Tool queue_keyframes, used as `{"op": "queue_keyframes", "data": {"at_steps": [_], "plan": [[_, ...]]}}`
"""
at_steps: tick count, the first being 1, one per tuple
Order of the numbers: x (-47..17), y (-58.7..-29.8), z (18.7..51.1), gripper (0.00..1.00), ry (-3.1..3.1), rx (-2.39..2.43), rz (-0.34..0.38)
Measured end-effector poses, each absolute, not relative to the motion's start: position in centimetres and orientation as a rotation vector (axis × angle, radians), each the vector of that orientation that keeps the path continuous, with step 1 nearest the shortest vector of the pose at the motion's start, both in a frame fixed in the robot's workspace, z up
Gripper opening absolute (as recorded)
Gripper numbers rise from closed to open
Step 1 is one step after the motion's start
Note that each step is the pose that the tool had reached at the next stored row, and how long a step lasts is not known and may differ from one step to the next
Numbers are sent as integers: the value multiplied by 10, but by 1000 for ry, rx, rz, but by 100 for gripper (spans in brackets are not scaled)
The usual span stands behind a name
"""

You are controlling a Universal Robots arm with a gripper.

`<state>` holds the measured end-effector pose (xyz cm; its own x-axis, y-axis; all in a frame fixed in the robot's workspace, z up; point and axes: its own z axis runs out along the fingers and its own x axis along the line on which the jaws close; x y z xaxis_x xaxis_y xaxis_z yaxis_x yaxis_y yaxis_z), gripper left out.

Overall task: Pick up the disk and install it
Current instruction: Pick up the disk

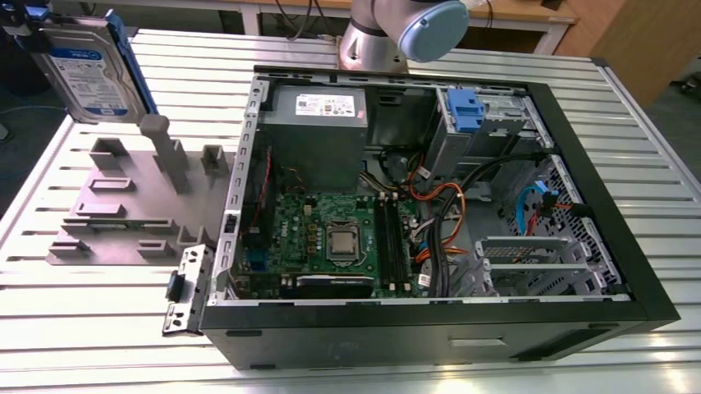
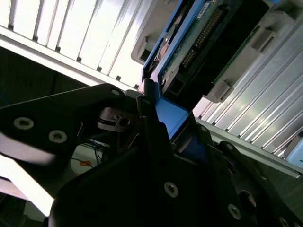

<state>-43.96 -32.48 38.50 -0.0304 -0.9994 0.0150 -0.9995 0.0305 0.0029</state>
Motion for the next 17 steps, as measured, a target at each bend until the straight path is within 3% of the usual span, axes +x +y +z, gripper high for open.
{"op": "queue_keyframes", "data": {"at_steps": [17], "plan": [[-440, -325, 390, 36, -2246, 2178, 13]]}}
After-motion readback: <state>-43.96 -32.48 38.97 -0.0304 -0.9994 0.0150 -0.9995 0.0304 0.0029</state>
